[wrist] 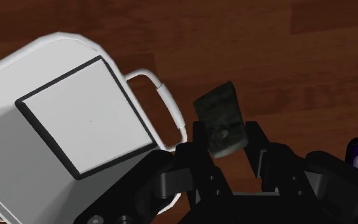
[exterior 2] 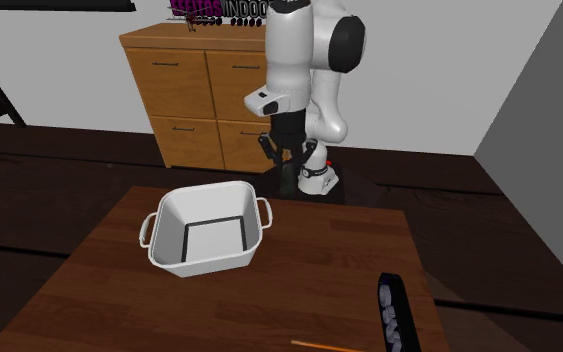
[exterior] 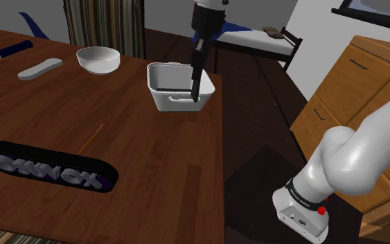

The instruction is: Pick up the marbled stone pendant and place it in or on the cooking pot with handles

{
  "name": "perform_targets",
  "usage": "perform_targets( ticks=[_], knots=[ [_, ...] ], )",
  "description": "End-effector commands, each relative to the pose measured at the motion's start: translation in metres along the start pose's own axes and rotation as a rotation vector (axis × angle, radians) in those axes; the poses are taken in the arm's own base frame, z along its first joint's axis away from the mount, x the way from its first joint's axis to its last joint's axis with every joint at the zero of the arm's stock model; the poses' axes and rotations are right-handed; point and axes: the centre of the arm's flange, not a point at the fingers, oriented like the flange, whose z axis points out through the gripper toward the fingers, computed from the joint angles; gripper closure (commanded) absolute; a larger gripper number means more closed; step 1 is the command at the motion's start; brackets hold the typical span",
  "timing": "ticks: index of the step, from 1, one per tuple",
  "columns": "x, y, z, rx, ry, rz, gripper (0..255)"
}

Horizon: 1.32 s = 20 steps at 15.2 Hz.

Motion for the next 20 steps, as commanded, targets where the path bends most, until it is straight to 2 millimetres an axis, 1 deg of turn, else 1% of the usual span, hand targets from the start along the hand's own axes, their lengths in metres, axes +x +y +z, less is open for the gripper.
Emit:
perform_targets(
  ticks=[1,3,18,19,20],
  knots=[
    [0.001,0.0,-0.011,0.0,0.0,0.0,255],
    [0.001,0.0,-0.018,0.0,0.0,0.0,255],
    [0.093,0.174,-0.037,0.0,0.0,0.0,255],
    [0.101,0.188,-0.039,0.0,0.0,0.0,255],
    [0.101,0.189,-0.034,0.0,0.0,0.0,255]
  ],
)
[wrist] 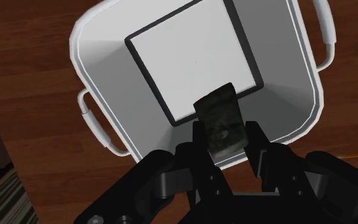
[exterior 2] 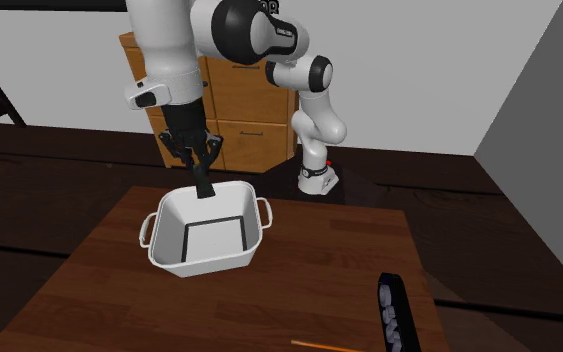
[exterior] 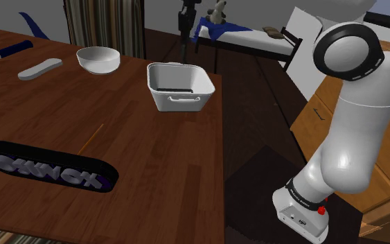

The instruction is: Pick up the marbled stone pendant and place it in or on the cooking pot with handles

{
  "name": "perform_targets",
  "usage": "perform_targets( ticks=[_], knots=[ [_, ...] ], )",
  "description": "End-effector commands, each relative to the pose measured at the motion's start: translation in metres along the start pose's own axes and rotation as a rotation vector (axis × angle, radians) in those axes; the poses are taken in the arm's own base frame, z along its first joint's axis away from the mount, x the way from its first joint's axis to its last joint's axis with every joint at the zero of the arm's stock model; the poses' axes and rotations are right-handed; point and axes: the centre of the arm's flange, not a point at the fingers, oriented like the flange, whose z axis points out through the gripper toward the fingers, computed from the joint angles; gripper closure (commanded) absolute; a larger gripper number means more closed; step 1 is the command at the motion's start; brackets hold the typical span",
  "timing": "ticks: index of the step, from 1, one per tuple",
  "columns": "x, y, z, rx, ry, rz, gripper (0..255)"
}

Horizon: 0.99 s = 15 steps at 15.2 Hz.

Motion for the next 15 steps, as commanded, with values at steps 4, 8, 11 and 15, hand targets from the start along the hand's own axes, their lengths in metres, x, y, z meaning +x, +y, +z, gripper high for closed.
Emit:
perform_targets(
  ticks=[4,8,11,15],
  knots=[
    [0.004,0.006,0.022,0.0,0.001,-0.001,255],
    [0.003,0.006,0.043,0.0,0.001,-0.001,255],
    [0.003,0.006,0.059,0.0,0.001,-0.001,255],
    [0.003,0.006,0.08,0.0,0.001,-0.001,255]
  ],
)
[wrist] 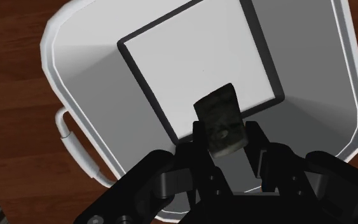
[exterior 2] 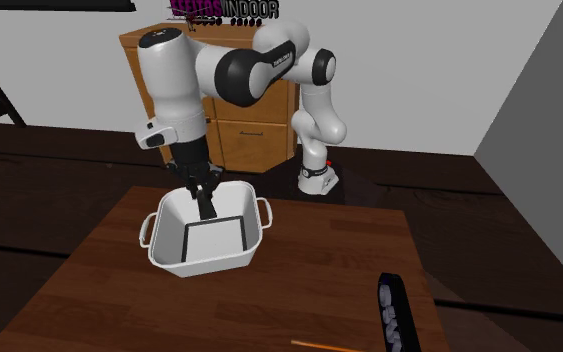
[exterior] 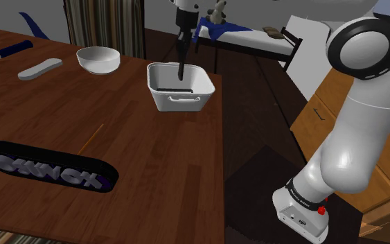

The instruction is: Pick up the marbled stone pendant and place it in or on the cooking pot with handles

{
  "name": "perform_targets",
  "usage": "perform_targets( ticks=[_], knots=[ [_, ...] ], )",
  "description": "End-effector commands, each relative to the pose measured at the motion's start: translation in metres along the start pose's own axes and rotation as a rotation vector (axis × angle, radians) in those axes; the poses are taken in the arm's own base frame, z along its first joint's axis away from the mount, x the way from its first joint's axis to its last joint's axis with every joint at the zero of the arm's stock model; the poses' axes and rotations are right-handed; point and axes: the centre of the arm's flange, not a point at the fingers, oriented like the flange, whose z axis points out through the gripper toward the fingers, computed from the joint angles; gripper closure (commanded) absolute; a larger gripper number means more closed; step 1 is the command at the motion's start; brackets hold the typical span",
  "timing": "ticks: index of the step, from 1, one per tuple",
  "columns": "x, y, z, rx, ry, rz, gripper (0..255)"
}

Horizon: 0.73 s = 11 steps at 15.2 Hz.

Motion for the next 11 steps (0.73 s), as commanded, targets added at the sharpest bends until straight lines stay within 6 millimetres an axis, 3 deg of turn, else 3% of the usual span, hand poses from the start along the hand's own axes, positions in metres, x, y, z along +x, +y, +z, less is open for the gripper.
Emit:
perform_targets(
  ticks=[1,9,10,11],
  knots=[
    [-0.0001,-0.0004,0.0119,0.0,0.001,0.0,255],
    [-0.0001,-0.0004,0.0119,0.0,0.001,0.0,255],
    [-0.0001,-0.0004,0.0119,0.0,0.001,0.0,0],
    [-0.0001,-0.0004,0.0119,0.0,0.001,0.0,0]
  ],
)
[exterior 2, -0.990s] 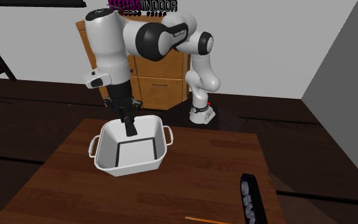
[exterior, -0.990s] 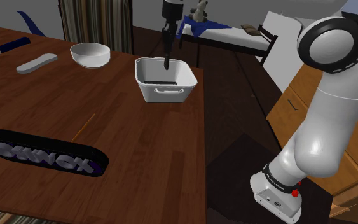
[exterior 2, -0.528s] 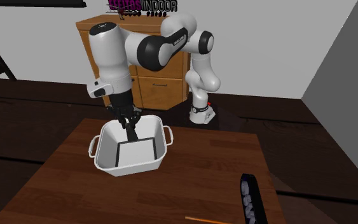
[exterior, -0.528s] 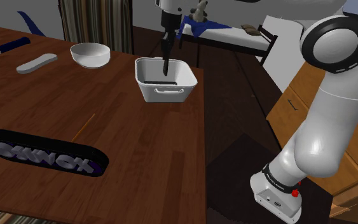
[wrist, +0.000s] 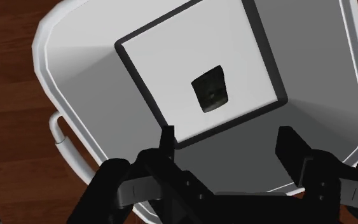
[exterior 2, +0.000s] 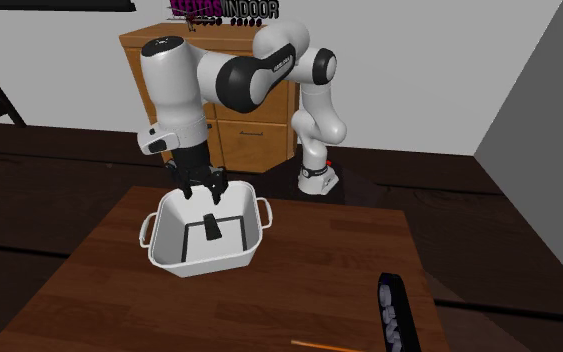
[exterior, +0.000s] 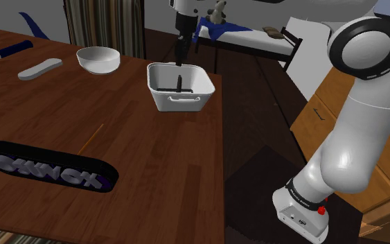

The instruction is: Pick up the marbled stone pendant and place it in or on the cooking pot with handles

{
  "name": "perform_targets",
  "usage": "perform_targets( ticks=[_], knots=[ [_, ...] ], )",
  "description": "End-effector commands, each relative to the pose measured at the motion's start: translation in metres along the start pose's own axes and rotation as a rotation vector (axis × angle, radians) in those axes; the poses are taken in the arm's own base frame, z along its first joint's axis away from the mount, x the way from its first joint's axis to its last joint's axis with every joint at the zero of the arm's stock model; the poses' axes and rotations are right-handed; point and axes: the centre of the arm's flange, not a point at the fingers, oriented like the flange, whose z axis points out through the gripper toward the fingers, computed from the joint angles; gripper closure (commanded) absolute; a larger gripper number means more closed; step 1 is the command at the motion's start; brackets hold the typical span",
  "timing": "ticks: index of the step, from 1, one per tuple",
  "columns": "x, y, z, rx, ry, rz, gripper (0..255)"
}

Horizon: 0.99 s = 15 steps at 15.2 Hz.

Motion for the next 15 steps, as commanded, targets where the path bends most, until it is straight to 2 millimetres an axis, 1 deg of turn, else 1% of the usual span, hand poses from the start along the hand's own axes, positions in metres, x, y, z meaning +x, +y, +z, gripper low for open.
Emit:
perform_targets(
  ticks=[1,4,7,8,15],
  knots=[
    [0.0,0.0,0.0,0.0,0.0,0.0,0],
    [0.0,0.0,0.0,0.0,0.0,0.0,0],
    [0.0,0.0,-0.04,0.0,0.0,0.0,0],
    [0.0,0.0,-0.05,0.0,0.0,0.0,0],
    [0.0,0.0,-0.05,0.0,0.0,0.0,0]
  ],
)
